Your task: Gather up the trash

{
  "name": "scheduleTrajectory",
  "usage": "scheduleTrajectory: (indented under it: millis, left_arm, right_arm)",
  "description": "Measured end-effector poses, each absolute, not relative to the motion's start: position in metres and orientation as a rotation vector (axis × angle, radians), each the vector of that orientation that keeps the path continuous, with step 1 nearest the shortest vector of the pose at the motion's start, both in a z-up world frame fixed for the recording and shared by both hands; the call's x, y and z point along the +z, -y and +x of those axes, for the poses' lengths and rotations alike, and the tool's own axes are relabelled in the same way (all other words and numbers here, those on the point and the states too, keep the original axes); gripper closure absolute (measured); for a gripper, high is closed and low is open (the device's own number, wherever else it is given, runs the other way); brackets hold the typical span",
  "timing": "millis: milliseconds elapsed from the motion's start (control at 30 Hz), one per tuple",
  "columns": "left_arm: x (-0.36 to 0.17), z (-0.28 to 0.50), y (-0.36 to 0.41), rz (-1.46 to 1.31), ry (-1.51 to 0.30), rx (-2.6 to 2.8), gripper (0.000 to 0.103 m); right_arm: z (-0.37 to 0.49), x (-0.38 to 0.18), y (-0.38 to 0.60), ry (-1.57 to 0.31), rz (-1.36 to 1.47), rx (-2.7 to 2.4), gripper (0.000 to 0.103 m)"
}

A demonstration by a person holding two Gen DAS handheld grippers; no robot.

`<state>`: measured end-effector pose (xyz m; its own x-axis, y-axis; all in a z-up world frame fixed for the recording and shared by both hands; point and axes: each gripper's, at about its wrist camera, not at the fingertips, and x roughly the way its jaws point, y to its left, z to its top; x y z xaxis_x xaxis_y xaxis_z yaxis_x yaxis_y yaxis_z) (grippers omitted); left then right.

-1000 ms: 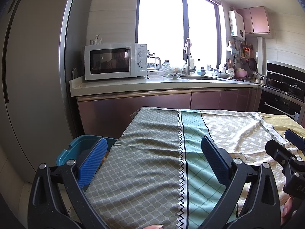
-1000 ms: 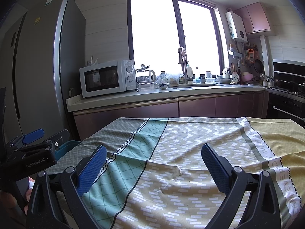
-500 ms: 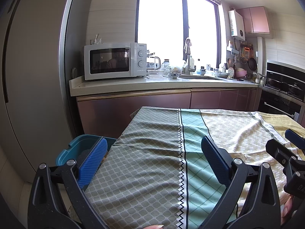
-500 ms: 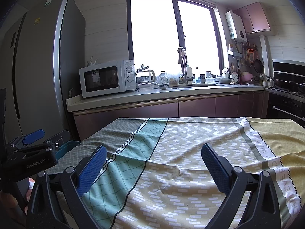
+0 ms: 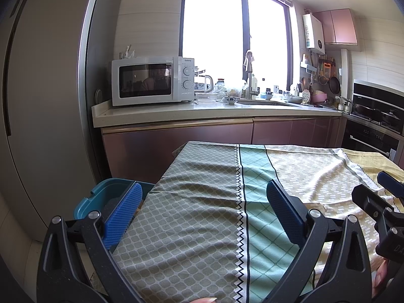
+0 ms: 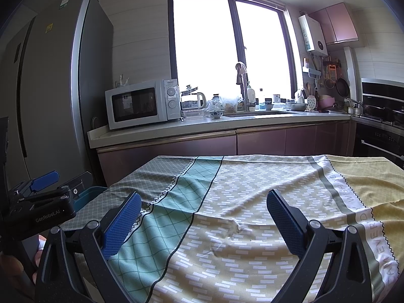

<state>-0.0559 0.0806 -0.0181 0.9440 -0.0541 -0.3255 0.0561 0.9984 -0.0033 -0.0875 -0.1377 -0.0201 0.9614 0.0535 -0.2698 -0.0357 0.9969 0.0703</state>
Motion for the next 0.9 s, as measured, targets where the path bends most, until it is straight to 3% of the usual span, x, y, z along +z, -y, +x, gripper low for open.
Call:
scheduleTrajectory:
  millis: [900]
  left_arm:
    - [-0.0199,-0.0545,-0.0781,0.006,-0.334,-0.063,0.006]
  right_arm:
    - [-0.0861,-0.0198,0.1383,-0.274,0.067,0.041,0.007]
